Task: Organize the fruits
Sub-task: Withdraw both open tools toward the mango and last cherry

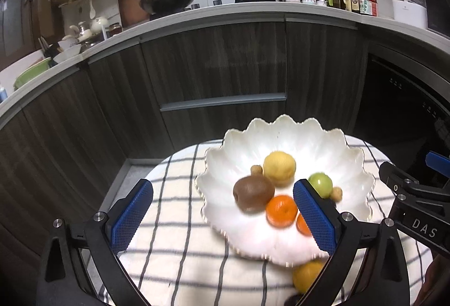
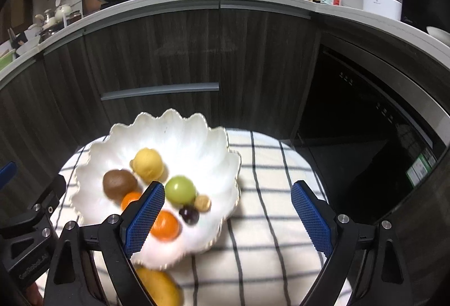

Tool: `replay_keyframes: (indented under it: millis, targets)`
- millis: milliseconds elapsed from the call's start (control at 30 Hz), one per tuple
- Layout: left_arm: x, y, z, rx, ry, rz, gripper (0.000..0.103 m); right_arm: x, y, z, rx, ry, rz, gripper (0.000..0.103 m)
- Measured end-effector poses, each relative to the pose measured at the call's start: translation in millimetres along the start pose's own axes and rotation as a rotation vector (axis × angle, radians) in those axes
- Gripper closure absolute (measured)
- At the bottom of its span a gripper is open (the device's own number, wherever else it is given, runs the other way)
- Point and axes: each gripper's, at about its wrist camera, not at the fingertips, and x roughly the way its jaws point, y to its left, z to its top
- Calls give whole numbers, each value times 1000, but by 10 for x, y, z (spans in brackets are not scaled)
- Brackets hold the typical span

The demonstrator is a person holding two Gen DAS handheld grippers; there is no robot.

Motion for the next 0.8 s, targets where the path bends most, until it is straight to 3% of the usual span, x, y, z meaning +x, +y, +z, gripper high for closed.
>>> replay_keyframes:
  millis: [400,800]
  targets:
    - [-331,253,-474,-46,42,25,1,-245,195,-422,-35,37,46,11]
    - [-353,558,-994,-85,106,74,1,-146,542,-804,-97,97,59,11]
